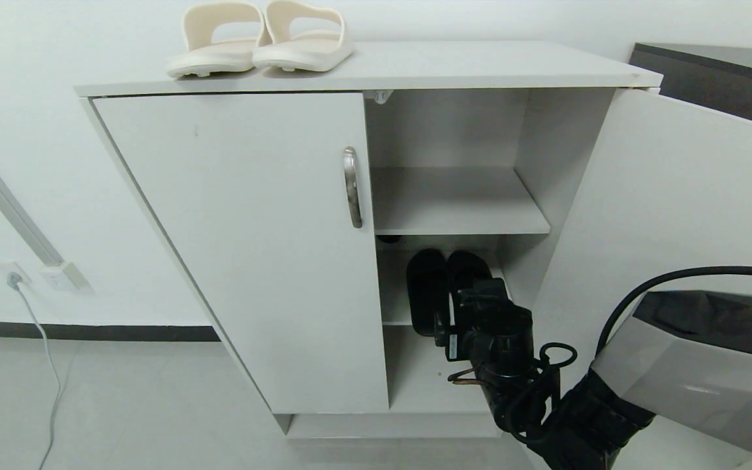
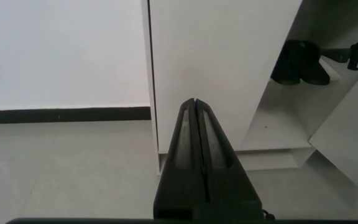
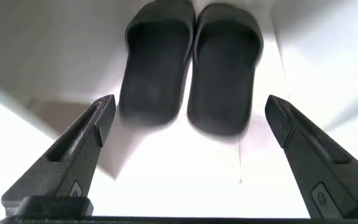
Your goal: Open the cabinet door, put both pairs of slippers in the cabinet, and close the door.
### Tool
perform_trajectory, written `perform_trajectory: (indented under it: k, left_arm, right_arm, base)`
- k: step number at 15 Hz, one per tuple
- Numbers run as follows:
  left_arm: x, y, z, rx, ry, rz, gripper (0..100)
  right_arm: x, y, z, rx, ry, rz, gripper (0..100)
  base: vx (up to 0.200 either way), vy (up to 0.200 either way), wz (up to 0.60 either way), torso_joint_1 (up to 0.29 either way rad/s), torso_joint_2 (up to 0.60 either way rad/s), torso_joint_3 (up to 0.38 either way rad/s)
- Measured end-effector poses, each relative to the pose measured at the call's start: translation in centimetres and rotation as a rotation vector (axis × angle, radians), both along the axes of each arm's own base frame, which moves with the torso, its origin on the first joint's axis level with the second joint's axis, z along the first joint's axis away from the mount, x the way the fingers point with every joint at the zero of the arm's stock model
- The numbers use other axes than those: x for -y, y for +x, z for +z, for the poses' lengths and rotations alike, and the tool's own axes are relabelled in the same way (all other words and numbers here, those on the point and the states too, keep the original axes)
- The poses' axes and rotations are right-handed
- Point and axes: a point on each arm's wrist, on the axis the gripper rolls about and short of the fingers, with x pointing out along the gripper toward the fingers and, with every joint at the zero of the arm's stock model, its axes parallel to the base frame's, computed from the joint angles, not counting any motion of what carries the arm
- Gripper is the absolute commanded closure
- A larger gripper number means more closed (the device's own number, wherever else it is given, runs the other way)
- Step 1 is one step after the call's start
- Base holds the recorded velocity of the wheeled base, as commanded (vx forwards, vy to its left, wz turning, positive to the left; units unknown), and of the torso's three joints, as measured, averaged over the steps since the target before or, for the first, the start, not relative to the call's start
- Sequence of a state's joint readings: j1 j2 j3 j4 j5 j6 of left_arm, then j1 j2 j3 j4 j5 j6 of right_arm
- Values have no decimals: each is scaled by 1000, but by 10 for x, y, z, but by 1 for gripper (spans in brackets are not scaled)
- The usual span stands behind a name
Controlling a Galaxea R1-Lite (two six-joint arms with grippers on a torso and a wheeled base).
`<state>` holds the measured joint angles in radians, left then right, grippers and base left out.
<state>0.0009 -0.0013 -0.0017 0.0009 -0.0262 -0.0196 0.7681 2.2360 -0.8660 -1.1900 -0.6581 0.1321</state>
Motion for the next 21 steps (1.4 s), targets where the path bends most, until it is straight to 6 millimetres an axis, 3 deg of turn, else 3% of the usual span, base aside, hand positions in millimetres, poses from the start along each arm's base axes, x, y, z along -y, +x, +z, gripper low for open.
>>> perform_trajectory:
  k: [12, 21]
  left_arm:
    - [0, 0, 0, 1, 1, 0, 100]
    - [0, 0, 0, 1, 1, -1, 100]
  right_arm:
    - [-6, -3, 6, 15, 4, 16, 0]
    - [-5, -4, 3, 7, -4, 18, 0]
  base:
    - [-17, 0, 0, 0, 0, 0]
    - [0, 0, 0, 2, 3, 125]
